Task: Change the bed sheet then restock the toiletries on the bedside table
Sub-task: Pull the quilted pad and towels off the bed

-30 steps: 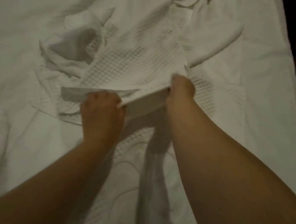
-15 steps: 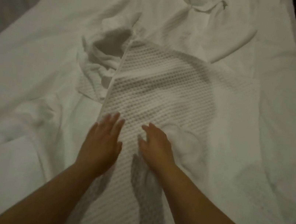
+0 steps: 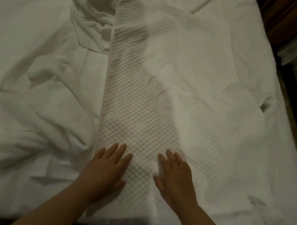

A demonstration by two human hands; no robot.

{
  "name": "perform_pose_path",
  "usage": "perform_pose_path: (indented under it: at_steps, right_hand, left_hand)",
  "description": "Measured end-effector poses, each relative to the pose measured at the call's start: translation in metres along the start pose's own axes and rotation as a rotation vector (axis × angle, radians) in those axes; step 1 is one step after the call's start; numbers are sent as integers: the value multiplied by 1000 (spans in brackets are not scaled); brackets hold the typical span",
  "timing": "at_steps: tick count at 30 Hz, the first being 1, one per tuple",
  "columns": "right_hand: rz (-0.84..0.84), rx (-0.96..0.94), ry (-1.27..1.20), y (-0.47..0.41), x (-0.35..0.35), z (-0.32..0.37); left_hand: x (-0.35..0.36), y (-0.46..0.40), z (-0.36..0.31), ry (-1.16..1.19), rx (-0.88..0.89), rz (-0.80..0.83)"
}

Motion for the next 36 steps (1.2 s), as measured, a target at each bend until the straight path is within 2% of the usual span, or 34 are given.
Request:
perform_pose_path:
  at_steps: [5,7,9,11,13,16,18,23,32,36]
  right_hand:
    - [-89,-130,131,66,20,0]
    - [-92,-148,185,82,27,-8]
    - [-121,-135,245,92,30,-16]
    - [-174,-107,309,100,27,-28]
    - [-258,-48,361,104,18,-43]
    - [-391,90,388,108,-8,-70]
    - [-420,159,424,109,-24,-88]
    - [-340,233,491,122,-34,-126]
    - [-226,452,429,140,-41,-173]
    - [-303,353,356,124,-63,-173]
  left_hand:
    - [34,59,-6,-83,259,-69]
    - [40,69,-6,-139,324,-155]
    - [34,70,-4,-103,335,-321]
    - [16,67,-2,1,259,-393]
    - [0,60,7,154,102,-360]
    - [-18,52,22,271,-197,-185]
    - [-26,49,30,295,-276,-124]
    - [-42,41,29,474,-290,-141]
    - [-28,37,35,548,-215,68]
    - [-21,36,25,515,-181,109]
Point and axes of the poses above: each hand's wrist, its own y-axis away from the middle knuckle, its own x-axis out of the palm, z = x × y, the point moved 4 cm from there along -y, towards the middle knuckle, and after that the axes turned 12 degrees about -x, right-handed, at the moved point
